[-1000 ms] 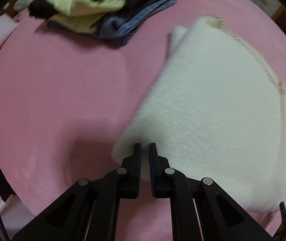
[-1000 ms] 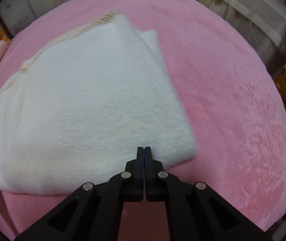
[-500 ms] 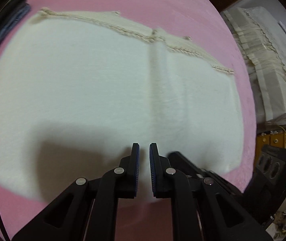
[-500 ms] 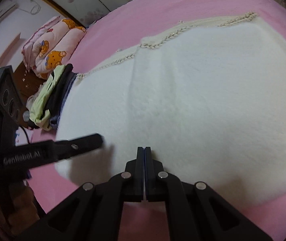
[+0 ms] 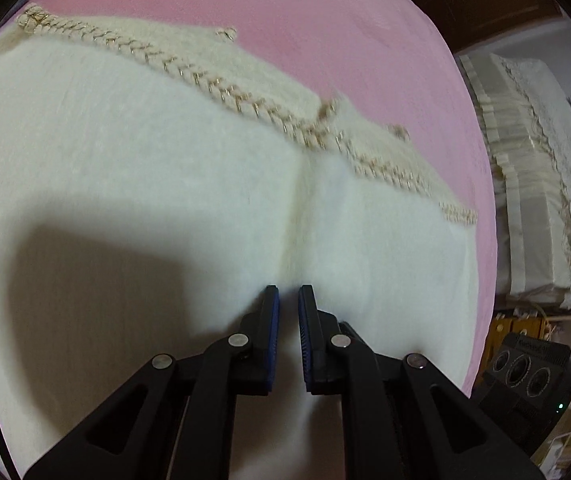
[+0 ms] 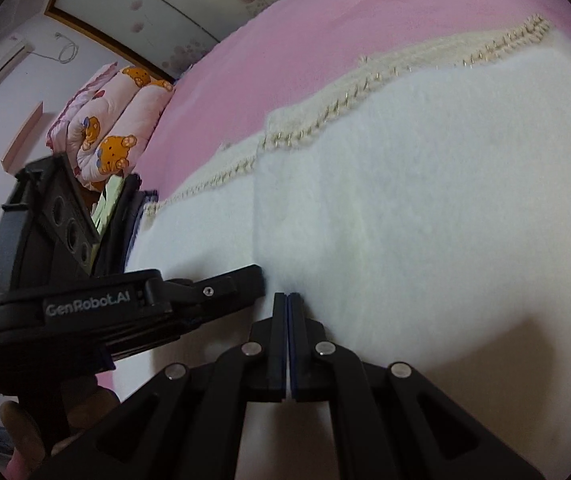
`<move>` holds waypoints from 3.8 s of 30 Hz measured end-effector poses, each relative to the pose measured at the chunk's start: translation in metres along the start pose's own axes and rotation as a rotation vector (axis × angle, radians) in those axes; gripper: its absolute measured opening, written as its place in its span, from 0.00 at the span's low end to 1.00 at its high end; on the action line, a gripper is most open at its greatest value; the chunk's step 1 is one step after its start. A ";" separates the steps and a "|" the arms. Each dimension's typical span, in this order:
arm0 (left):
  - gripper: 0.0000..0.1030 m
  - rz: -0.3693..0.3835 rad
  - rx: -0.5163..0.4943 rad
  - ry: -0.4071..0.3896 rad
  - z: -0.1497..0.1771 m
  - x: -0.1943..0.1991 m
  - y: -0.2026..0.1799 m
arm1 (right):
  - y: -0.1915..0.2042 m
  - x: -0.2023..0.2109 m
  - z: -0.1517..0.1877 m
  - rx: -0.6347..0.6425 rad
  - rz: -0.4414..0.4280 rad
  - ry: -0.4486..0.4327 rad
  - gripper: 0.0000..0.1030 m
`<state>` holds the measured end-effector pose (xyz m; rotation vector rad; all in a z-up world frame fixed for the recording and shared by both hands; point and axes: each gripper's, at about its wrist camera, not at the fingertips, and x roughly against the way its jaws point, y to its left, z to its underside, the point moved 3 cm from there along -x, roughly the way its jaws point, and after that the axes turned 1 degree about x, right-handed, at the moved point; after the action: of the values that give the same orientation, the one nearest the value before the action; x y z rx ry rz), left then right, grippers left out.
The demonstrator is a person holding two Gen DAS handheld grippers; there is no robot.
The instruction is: Fold large clothes
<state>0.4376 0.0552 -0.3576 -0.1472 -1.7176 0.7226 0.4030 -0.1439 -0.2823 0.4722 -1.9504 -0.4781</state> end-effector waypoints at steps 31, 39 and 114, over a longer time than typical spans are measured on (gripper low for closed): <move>0.02 -0.239 0.094 -0.347 -0.059 0.104 0.113 | -0.134 0.058 -0.111 -0.152 0.311 -0.286 0.00; 0.01 -0.338 0.145 -0.424 -0.073 0.138 0.139 | -0.181 0.094 -0.124 -0.165 0.535 -0.243 0.00; 0.40 0.218 0.544 -0.280 0.126 0.166 0.268 | 0.046 -0.018 0.019 0.032 0.409 0.038 0.00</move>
<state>0.2009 0.2979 -0.3747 0.1541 -1.7155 1.3989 0.3875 -0.0941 -0.2791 0.0933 -1.9540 -0.1737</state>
